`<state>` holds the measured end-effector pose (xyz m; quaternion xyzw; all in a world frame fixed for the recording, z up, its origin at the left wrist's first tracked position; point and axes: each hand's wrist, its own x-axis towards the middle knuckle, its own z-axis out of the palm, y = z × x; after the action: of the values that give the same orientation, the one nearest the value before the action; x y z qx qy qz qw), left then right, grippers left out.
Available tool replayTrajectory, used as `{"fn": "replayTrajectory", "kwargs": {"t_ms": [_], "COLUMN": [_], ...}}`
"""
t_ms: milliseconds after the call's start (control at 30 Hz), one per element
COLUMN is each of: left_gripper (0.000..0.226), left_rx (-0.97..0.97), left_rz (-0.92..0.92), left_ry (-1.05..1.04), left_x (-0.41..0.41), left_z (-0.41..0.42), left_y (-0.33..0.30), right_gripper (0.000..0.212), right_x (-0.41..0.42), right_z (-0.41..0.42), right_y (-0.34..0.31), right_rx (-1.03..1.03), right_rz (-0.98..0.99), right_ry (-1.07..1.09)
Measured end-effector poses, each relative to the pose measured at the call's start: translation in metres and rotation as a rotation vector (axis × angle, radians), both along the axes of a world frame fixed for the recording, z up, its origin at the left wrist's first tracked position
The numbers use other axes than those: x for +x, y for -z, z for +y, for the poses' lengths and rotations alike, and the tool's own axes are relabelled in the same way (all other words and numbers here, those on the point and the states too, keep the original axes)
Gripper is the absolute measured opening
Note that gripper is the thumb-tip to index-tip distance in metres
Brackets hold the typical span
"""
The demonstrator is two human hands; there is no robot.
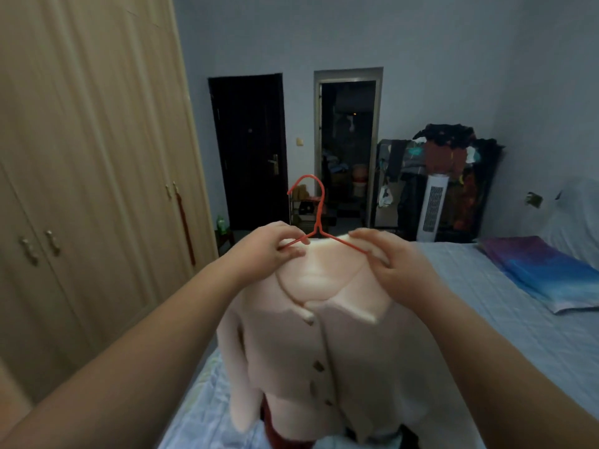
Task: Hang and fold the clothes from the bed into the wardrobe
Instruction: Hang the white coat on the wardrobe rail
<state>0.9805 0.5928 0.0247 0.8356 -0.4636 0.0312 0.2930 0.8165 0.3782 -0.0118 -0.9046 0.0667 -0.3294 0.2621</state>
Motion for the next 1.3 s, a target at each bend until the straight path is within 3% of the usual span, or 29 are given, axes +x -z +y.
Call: {"fn": "replayTrajectory", "kwargs": {"t_ms": [167, 333, 600, 767, 967, 1100, 1200, 1300], "left_gripper": [0.014, 0.018, 0.020, 0.027, 0.025, 0.044, 0.055, 0.057], "left_rx": [-0.092, -0.187, -0.338, -0.252, -0.131, -0.036, -0.037, -0.039], "left_rz": [-0.197, -0.343, -0.347, -0.389, -0.315, -0.324, -0.432, -0.561], "left_ry": [-0.160, -0.282, -0.317, -0.449, -0.714, -0.926, -1.022, -1.097], "left_x": [-0.001, 0.001, 0.011, 0.018, 0.014, 0.001, -0.012, -0.029], "left_z": [-0.001, 0.009, 0.043, 0.096, 0.195, 0.267, 0.322, 0.377], "left_y": [-0.007, -0.023, -0.018, -0.010, -0.017, -0.026, -0.024, -0.022], "right_gripper": [0.036, 0.039, 0.046, 0.035, 0.018, 0.017, 0.023, 0.028], "right_x": [0.003, 0.002, 0.027, 0.079, 0.130, 0.146, 0.155, 0.160], "right_z": [0.007, 0.010, 0.035, 0.078, 0.153, 0.215, 0.269, 0.324], "right_y": [-0.009, -0.022, -0.034, -0.028, -0.028, -0.036, -0.045, -0.060], "right_rx": [-0.058, -0.018, -0.115, -0.149, -0.141, -0.104, -0.152, -0.324], "right_rz": [0.013, 0.023, 0.209, 0.186, 0.063, 0.025, 0.061, 0.120], "right_ry": [0.036, 0.060, -0.151, -0.221, -0.350, -0.495, -0.623, -0.754]}}
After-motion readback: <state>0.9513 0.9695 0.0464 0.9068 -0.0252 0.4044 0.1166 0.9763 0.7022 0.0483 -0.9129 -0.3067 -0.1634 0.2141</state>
